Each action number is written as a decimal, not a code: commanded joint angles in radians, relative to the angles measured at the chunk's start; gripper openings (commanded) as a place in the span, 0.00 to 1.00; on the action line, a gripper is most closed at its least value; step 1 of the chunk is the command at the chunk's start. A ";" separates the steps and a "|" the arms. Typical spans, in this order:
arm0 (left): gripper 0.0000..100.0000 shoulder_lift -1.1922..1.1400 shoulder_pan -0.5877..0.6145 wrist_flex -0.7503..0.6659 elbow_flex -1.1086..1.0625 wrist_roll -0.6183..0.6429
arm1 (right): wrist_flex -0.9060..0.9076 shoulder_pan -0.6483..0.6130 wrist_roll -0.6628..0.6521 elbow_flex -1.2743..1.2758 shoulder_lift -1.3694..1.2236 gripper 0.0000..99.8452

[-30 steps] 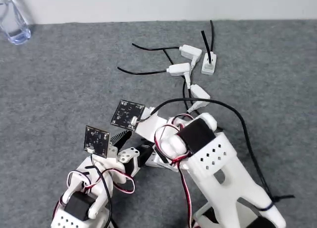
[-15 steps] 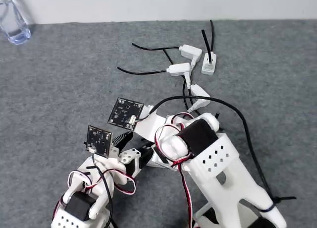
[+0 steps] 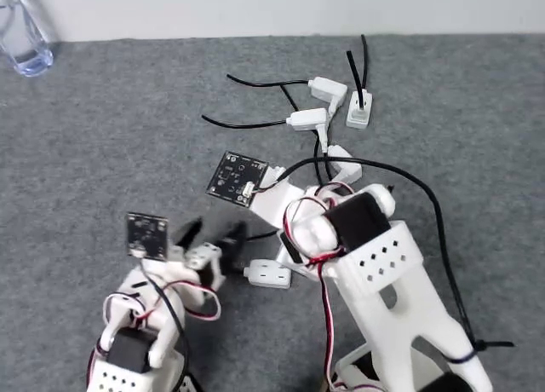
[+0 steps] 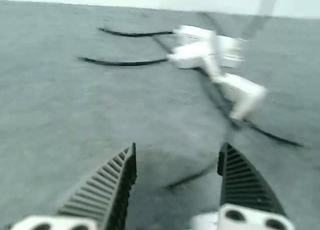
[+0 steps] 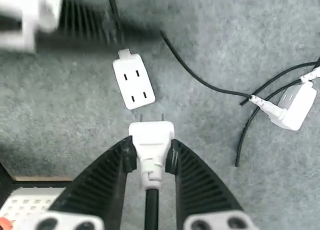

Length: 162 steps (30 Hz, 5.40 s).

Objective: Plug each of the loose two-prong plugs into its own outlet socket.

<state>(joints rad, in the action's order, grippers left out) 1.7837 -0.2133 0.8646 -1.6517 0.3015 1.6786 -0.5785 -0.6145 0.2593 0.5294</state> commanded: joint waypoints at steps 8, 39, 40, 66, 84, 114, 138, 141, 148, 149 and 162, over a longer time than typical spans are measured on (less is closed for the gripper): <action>0.25 0.002 0.534 0.115 -0.033 -0.364 | -0.073 0.018 -0.058 -0.066 -0.208 0.01; 0.25 0.000 0.480 0.150 -0.033 -0.400 | -0.213 -0.045 -0.218 0.049 -0.498 0.01; 0.25 0.000 0.480 0.150 -0.033 -0.400 | -0.213 -0.045 -0.216 0.060 -0.493 0.01; 0.25 0.002 0.480 0.150 -0.033 -0.400 | -0.266 -0.024 -0.250 0.130 -0.490 0.01; 0.25 0.002 0.480 0.150 -0.033 -0.400 | -0.344 -0.010 -0.253 0.193 -0.499 0.01; 0.25 0.002 0.482 0.149 -0.033 -0.397 | -0.512 -0.028 -0.245 0.370 -0.472 0.09; 0.26 0.002 0.485 0.143 -0.033 -0.396 | -0.542 -0.101 -0.120 0.204 -0.716 0.29; 0.26 0.002 0.483 0.143 -0.033 -0.396 | -0.506 -0.096 -0.121 0.172 -0.727 0.15; 0.25 0.002 0.482 0.143 -0.033 -0.396 | -0.493 -0.081 -0.118 0.166 -0.708 0.01; 0.25 0.002 0.482 0.143 -0.033 -0.396 | -0.479 -0.073 -0.117 0.164 -0.687 0.01; 0.25 0.002 0.485 0.147 -0.033 -0.400 | -0.159 0.200 -0.123 -0.226 -0.171 0.01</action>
<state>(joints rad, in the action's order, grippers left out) 1.7837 0.2746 1.0134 -1.6916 -0.0882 1.4868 -0.4388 -0.7373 0.1749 0.2593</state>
